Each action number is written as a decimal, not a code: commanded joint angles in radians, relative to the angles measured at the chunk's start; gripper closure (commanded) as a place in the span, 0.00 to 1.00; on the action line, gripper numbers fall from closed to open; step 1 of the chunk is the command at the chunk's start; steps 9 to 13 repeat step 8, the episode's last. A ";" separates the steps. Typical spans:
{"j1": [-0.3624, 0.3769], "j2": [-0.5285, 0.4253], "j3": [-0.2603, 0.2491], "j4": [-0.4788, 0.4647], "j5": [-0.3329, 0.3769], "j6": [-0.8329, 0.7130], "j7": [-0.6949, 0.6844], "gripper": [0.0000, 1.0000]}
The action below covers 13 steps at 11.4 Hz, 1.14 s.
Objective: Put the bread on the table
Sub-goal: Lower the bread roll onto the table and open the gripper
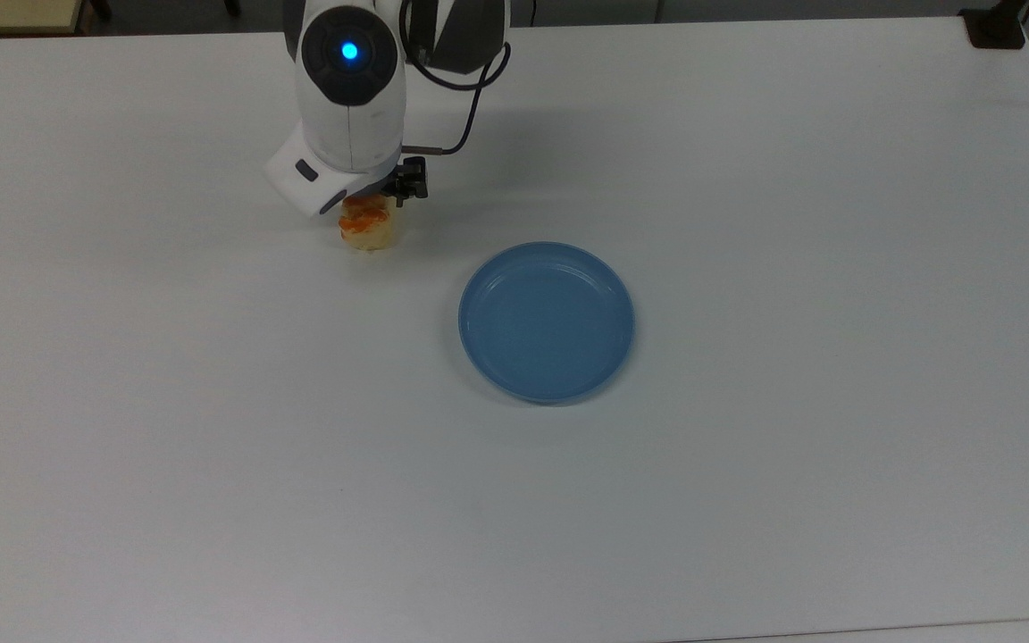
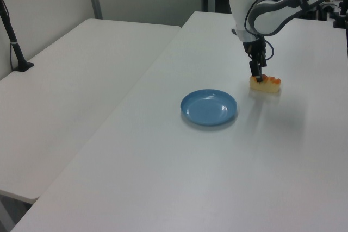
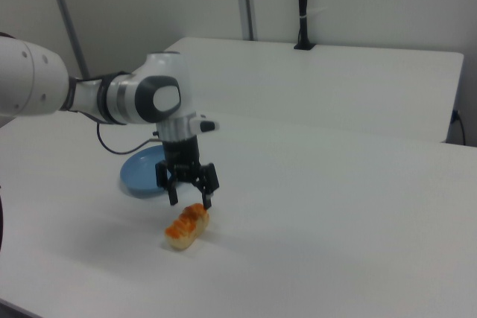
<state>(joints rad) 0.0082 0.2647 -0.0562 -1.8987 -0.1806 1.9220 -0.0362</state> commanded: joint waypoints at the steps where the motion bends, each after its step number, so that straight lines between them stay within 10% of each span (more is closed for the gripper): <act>1: 0.019 -0.203 0.004 0.021 0.021 0.002 0.050 0.00; 5: 0.059 -0.272 0.006 0.228 0.141 -0.208 0.146 0.00; 13: 0.062 -0.275 -0.008 0.233 0.145 -0.213 0.156 0.00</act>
